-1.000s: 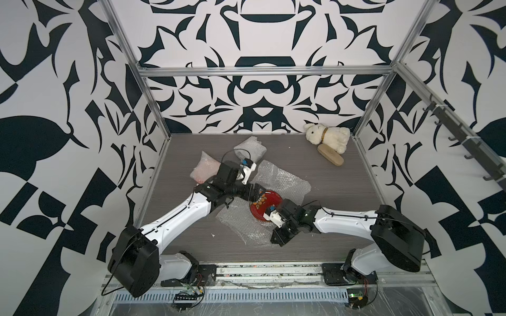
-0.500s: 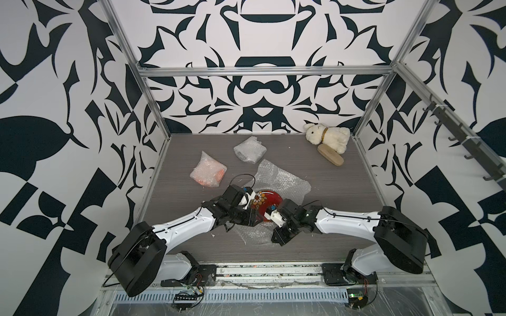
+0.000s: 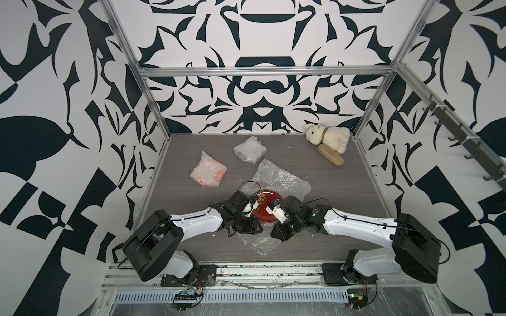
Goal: Unpack dinner plates from bubble wrap
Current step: Unwrap the bubble wrap at the center of the board, then pick up the plate from the bubble wrap.
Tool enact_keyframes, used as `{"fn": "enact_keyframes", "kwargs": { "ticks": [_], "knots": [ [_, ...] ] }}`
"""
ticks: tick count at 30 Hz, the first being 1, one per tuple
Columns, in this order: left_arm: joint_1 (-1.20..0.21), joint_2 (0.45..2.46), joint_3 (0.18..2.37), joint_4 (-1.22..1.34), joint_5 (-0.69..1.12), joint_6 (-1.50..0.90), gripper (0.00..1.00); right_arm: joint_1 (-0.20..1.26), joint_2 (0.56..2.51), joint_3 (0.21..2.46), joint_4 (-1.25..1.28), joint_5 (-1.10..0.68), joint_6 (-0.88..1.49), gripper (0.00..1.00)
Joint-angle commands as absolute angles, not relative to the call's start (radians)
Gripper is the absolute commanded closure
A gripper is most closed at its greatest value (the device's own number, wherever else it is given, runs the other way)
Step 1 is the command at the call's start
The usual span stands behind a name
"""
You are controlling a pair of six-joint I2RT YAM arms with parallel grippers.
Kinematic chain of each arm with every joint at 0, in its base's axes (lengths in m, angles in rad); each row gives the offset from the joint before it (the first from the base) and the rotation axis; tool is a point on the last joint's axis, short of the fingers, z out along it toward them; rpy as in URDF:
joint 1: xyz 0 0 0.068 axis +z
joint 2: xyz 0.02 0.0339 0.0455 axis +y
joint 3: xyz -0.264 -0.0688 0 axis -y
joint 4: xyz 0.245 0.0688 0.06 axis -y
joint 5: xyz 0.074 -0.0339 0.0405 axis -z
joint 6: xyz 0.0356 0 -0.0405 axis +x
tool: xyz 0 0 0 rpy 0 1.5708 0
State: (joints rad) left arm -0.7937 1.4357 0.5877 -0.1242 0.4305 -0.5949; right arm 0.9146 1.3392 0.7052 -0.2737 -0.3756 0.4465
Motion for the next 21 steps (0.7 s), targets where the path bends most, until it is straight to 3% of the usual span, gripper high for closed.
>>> {"fn": "enact_keyframes", "kwargs": {
  "ticks": [1, 12, 21],
  "knots": [
    [-0.805, 1.451, 0.584, -0.167, 0.412, -0.574, 0.61, 0.859, 1.303, 0.762, -0.27, -0.348, 0.481, 0.82],
    [-0.821, 1.414, 0.568, -0.186, 0.342, -0.579, 0.6, 0.656, 1.45, 0.895, -0.272, -0.384, 0.548, 0.8],
    [-0.821, 1.332, 0.542, -0.187, 0.235, -0.619, 0.57, 0.555, 1.491, 0.837, -0.199, -0.401, 0.595, 0.75]
  ]
}}
